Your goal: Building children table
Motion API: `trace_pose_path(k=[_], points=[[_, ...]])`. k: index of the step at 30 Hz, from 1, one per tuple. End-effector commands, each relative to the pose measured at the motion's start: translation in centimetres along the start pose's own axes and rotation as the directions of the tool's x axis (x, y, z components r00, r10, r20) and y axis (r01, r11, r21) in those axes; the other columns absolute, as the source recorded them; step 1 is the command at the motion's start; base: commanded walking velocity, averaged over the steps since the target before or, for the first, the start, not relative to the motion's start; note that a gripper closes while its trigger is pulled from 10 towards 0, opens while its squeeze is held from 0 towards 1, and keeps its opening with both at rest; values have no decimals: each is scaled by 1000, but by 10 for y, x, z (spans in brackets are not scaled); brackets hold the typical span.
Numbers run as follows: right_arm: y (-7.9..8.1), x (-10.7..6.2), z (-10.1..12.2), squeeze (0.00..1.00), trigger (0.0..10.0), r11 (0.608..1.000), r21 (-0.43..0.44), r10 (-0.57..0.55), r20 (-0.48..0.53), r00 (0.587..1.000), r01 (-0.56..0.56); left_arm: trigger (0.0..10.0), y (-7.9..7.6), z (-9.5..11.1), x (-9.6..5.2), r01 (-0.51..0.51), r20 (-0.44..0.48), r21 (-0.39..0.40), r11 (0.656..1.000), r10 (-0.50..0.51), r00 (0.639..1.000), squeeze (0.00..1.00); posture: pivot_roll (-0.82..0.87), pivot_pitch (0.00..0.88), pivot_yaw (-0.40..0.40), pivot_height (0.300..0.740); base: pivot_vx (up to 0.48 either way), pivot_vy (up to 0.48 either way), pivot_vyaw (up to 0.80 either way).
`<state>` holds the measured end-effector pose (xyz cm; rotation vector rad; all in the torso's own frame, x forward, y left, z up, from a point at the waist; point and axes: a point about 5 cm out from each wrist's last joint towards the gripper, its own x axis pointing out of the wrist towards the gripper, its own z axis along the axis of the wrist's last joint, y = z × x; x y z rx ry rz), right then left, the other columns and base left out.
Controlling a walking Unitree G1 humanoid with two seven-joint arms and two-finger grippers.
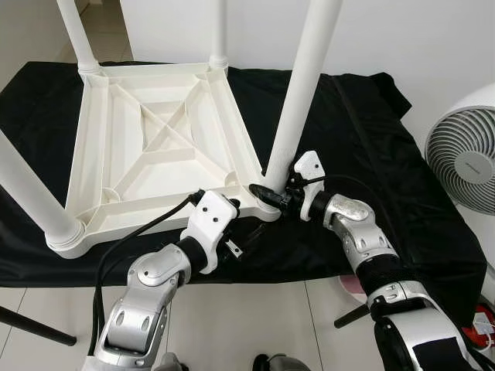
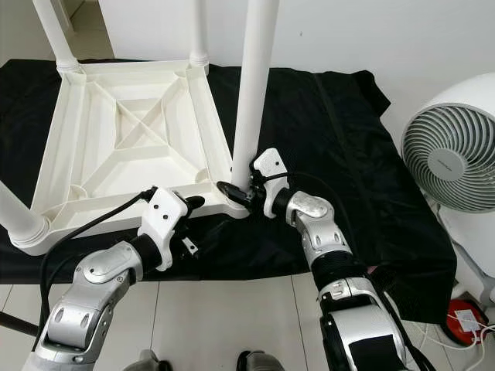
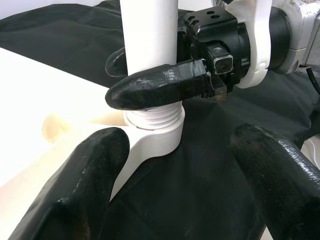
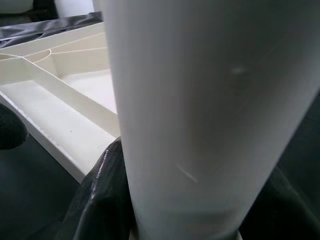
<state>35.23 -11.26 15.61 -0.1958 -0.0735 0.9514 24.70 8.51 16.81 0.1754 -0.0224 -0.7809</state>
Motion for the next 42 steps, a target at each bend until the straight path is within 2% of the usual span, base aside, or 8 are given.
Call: trace_pose_path(k=[1,4,5,19,31,39,40,42], points=[[-1,-4,-7,0,0,1000,-5,4,-32,999,-4,10000,2,-2,-2,-68,-12,-10,998,68,998,0,-49,106,-23,740,0,0,0],[-1,-5,-8,0,3412,1000,-2,-4,-29,1000,4,10000,2,-2,-2,-66,-12,-10,998,65,998,0,-49,106,-23,740,0,0,0],[-1,-6,-7,0,10000,999,4,-47,-15,999,47,10000,2,-2,-1,-62,-12,-11,998,62,998,0,-53,105,-21,740,0,0,0],[6,-5,-7,0,10000,960,7,-278,-27,960,279,10000,-1,-3,0,-50,-12,-14,999,49,999,0,-58,102,-26,740,0,0,0],[36,-14,-18,0,10000,666,102,-727,-132,674,739,10000,-2,-6,1,-45,-16,-12,999,45,999,0,-54,78,-39,740,0,0,0],[37,-13,-13,43,10000,660,132,-730,-117,673,739,10000,-3,-6,1,-39,-15,-12,999,39,999,0,-60,76,-37,740,0,0,0],[36,-13,-10,1000,10000,677,151,-715,-98,692,721,10000,-3,-6,1,-41,-14,-12,999,41,999,0,-58,74,-39,740,0,0,0],[36,-12,-8,1000,10000,700,169,-692,-80,717,694,10000,-2,-6,1,-42,-14,-11,999,42,999,0,-58,74,-39,740,0,0,0]])
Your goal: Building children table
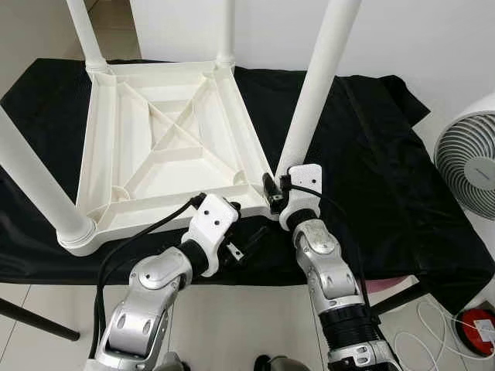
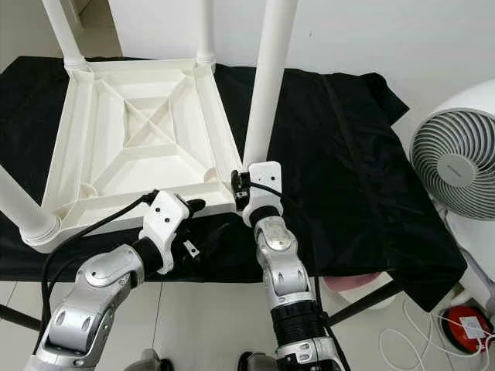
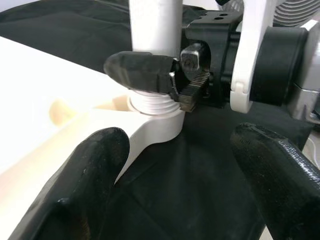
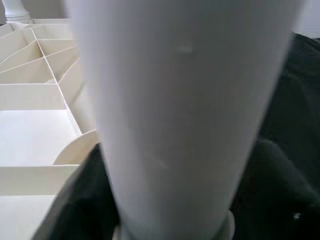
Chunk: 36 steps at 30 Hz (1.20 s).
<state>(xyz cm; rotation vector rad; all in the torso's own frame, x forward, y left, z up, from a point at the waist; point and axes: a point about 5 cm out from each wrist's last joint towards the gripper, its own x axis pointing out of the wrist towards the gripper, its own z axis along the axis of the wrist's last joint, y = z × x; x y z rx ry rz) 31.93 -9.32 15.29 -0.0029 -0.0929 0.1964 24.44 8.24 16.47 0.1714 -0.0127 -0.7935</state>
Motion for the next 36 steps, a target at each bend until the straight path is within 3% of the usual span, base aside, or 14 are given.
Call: trace_pose_path(k=[1,6,7,10,12,16,20,24,29,30,36], points=[[-10,-5,-11,1000,10000,1000,21,-13,-50,999,14,10000,2,-3,1,-56,-8,-4,998,56,998,0,-58,74,-39,740,0,0,0],[-9,-5,-4,1000,10000,993,52,103,-41,994,-101,10000,2,-3,1,-59,-7,-4,998,59,998,0,-58,74,-41,740,0,0,0],[-12,-4,-2,0,10000,981,33,193,-31,981,-192,10000,2,-3,1,-60,-7,-4,998,60,998,0,-60,75,-41,740,0,0,0],[-22,-2,2,0,10000,942,-7,336,-33,941,-337,10000,2,-3,1,-62,-6,-4,998,62,998,0,-61,79,-42,740,0,0,0],[-24,-1,4,0,10000,932,-21,361,-29,932,-362,10000,3,-3,1,-64,-6,-4,998,64,998,0,-64,85,-39,740,0,0,0],[-28,3,7,0,10000,867,-89,488,-52,871,-491,10000,5,-2,2,-68,-6,-2,998,68,998,0,-68,87,-33,740,0,0,0],[-28,6,9,0,10000,841,-141,521,-42,852,-522,10000,6,-2,2,-68,-6,-2,998,68,998,0,-69,89,-27,740,0,0,0],[-28,21,5,0,10000,752,-189,621,-116,775,-631,10000,10,1,3,-77,3,7,997,77,997,0,-59,90,-23,740,0,0,0],[-25,25,-2,0,10000,721,-194,648,-150,746,-665,10000,10,3,3,-82,7,10,997,82,997,0,-53,90,-24,740,0,0,0],[-25,25,-3,0,0,714,-183,659,-150,737,-676,10000,10,3,3,-85,8,10,996,85,996,0,-53,90,-24,740,0,0,0],[-24,23,-7,0,0,697,-168,682,-144,717,-697,10000,10,3,2,-92,9,8,996,92,996,0,-53,90,-24,740,0,0,0]])
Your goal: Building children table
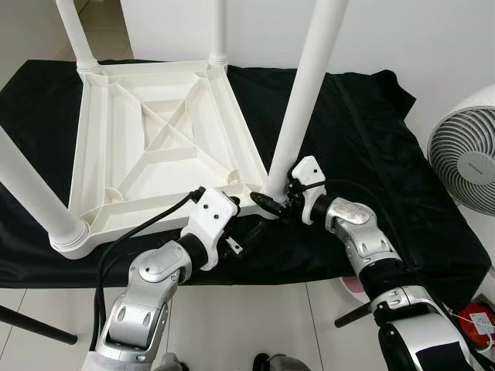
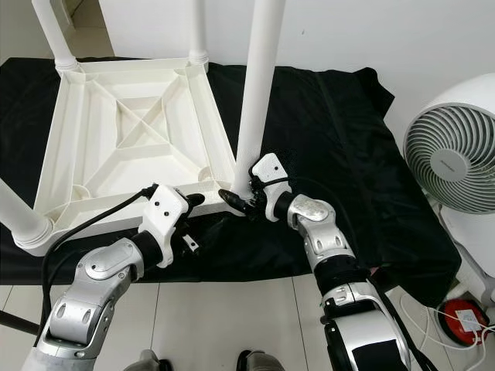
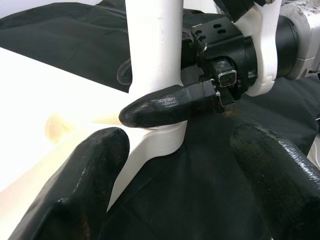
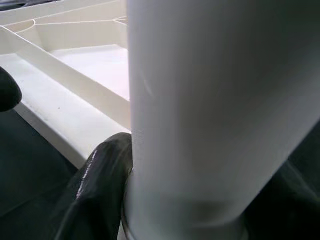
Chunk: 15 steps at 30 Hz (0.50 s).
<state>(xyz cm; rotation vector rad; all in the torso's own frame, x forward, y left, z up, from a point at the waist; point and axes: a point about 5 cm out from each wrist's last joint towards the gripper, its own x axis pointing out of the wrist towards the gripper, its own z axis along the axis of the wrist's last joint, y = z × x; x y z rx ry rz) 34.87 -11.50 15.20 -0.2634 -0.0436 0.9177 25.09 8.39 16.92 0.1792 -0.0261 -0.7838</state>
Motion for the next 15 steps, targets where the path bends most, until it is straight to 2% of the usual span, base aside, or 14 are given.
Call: trace_pose_path(k=[1,8,9,12,14,15], points=[[4,0,-5,0,0,999,7,42,-3,999,-42,10000,4,-1,-2,-82,-2,-4,997,82,997,0,-43,93,-23,740,0,0,0],[2,-4,-10,0,0,1000,16,21,2,1000,-21,10000,4,-1,-2,-77,-5,-5,997,77,997,0,-46,96,-19,740,0,0,0],[1,-4,-12,0,10000,1000,23,0,-5,1000,1,10000,4,-1,-2,-75,-5,-5,997,75,997,0,-47,100,-18,740,0,0,0],[-1,-6,-14,0,10000,997,35,-62,-17,998,62,10000,3,-1,-2,-71,-7,-7,997,71,997,0,-51,101,-17,740,0,0,0],[-1,-6,-14,0,10000,997,35,-62,-17,998,62,10000,3,-1,-2,-71,-7,-7,997,71,997,0,-51,101,-17,740,0,0,0],[-1,-6,-15,0,10000,993,30,-113,-30,993,113,10000,3,-2,-2,-69,-8,-9,998,69,998,0,-52,106,-18,740,0,0,0]])
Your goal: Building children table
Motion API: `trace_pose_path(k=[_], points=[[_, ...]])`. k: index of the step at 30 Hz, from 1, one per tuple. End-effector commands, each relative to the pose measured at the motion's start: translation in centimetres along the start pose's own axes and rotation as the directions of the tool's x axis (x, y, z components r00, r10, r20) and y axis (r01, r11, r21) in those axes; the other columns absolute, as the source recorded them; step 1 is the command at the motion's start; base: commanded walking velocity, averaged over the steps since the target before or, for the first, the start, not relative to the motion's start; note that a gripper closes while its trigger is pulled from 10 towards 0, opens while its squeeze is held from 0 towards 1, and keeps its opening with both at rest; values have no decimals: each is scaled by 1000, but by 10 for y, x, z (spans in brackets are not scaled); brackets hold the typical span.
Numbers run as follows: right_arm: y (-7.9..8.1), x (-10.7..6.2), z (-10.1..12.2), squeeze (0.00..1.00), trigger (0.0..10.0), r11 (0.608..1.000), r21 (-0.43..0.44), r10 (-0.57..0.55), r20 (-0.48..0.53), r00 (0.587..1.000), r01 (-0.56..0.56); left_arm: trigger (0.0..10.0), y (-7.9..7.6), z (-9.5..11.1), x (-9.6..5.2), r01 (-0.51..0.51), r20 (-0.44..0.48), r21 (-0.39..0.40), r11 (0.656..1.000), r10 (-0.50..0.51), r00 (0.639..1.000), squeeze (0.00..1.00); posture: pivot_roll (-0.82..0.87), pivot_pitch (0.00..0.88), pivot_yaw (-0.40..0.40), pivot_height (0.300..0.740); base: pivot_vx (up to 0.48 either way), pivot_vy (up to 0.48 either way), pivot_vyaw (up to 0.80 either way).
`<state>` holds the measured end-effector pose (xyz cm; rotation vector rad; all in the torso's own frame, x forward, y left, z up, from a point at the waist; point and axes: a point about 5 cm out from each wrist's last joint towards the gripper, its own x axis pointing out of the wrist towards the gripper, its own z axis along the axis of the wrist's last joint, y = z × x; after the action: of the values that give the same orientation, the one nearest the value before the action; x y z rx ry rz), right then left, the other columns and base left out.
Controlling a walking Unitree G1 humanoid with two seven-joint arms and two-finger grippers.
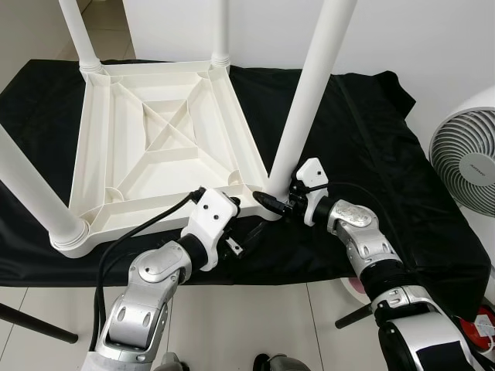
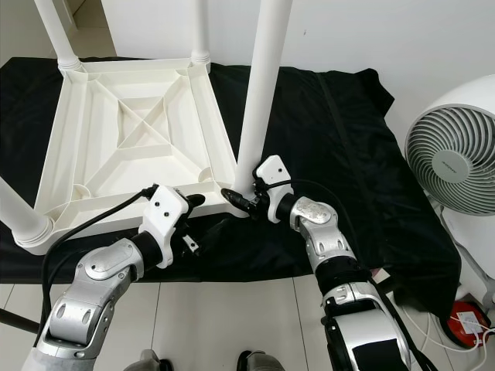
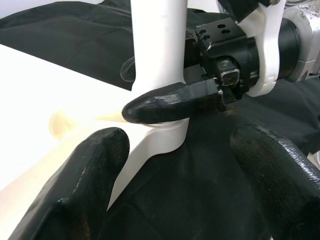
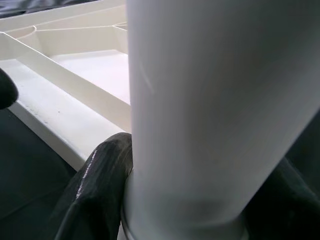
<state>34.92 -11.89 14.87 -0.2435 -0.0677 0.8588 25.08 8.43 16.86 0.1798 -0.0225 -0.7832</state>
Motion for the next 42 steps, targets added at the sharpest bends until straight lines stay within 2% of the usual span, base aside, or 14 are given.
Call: trace_pose_path(k=[1,4,5,7,11,15,23,24,34,35,37,40,41,42], points=[[0,-4,-11,0,10000,998,21,-51,-51,997,52,10000,2,-1,-2,-69,-4,-8,998,69,998,0,-52,106,-18,740,0,0,0],[7,-1,-6,0,10000,973,98,-209,-8,978,208,10000,1,-2,-2,-68,-6,-12,998,67,998,0,-54,109,-21,740,0,0,0],[7,-1,-6,0,10000,973,98,-209,-8,978,208,10000,1,-2,-2,-68,-6,-12,998,67,998,0,-54,109,-21,740,0,0,0],[19,1,0,0,10000,935,203,-303,30,953,291,10000,0,-2,-2,-69,-4,-14,998,68,998,0,-52,109,-26,740,0,0,0],[26,2,2,0,10000,906,245,-362,28,932,345,10000,0,-1,-3,-69,-3,-15,997,69,998,0,-53,109,-28,740,0,0,0],[47,4,7,0,10000,792,241,-576,-13,818,561,10000,0,-1,-2,-72,1,-19,997,72,997,0,-55,113,-31,740,0,0,0],[52,7,12,0,10000,772,252,-600,-13,800,584,10000,-2,-1,-1,-72,3,-21,997,72,997,0,-52,101,-40,740,0,0,0],[49,4,13,1000,10000,762,251,-613,-17,790,597,10000,-3,-1,-1,-71,4,-22,997,71,997,0,-49,92,-43,740,0,0,0],[37,-5,14,1000,10000,773,231,-600,-34,799,591,10000,-2,-2,-1,-69,4,-14,998,69,998,0,-44,74,-52,740,0,0,0],[37,-5,14,0,10000,792,232,-573,-36,818,565,10000,-2,-2,0,-70,5,-14,997,70,998,0,-42,66,-55,740,0,0,0],[37,-5,14,0,10000,792,232,-573,-36,818,565,10000,-2,-2,0,-70,5,-14,997,70,998,0,-42,66,-55,740,0,0,0],[37,-4,14,0,10000,830,217,-522,-20,853,513,10000,-2,-2,0,-71,7,-13,997,71,997,0,-42,66,-55,740,0,0,0],[34,-4,15,0,10000,890,187,-427,18,904,416,10000,-1,-1,1,-75,11,-11,997,76,997,0,-45,69,-50,740,0,0,0],[34,-4,15,0,10000,890,187,-427,18,904,416,10000,-1,-1,1,-75,11,-11,997,76,997,0,-45,69,-50,740,0,0,0]])
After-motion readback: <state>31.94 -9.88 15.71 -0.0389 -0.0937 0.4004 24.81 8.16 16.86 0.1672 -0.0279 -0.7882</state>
